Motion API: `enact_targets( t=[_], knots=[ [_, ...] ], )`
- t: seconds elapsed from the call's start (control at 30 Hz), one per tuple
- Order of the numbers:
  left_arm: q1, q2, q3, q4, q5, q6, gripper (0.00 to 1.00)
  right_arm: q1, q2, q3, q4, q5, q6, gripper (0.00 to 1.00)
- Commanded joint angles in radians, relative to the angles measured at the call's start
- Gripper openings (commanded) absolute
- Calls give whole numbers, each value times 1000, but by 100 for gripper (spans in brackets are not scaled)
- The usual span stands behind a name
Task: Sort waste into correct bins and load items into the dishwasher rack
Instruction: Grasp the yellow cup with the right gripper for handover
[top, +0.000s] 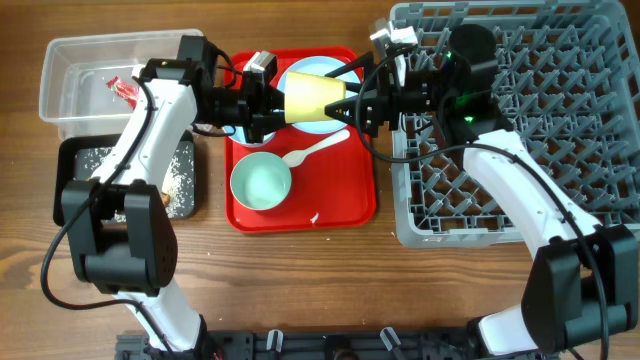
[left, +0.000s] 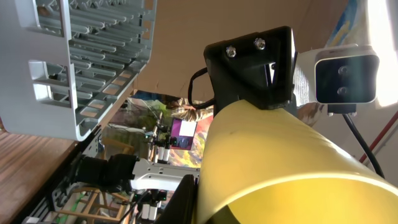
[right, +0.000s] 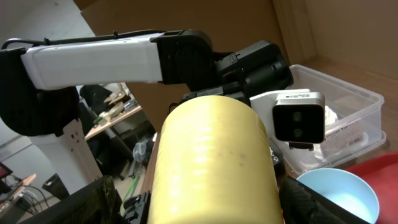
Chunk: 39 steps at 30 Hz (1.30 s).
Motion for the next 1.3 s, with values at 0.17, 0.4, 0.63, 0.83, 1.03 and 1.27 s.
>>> enact_targets(
  t=[0.17,0.4,0.63,0.83,1.03,1.27],
  knots=[
    [-2,-26,18,2,19,13,4,60,42,17,-2,-18,-10,80],
    [-2,-26,18,8,16,14,4,59,42,17,21,3,11,74],
    [-2,-26,18,7,15,35,10,58,42,17,74,10,43,68],
    [-2,-26,18,6,-10,34,16,21,42,17,73,13,46,63],
    [-2,-26,18,7,-11,35,17,-53,42,17,37,-8,50,59],
    [-2,-26,18,7,-70,35,18,-174,40,17,-72,-3,44,43]
  ],
)
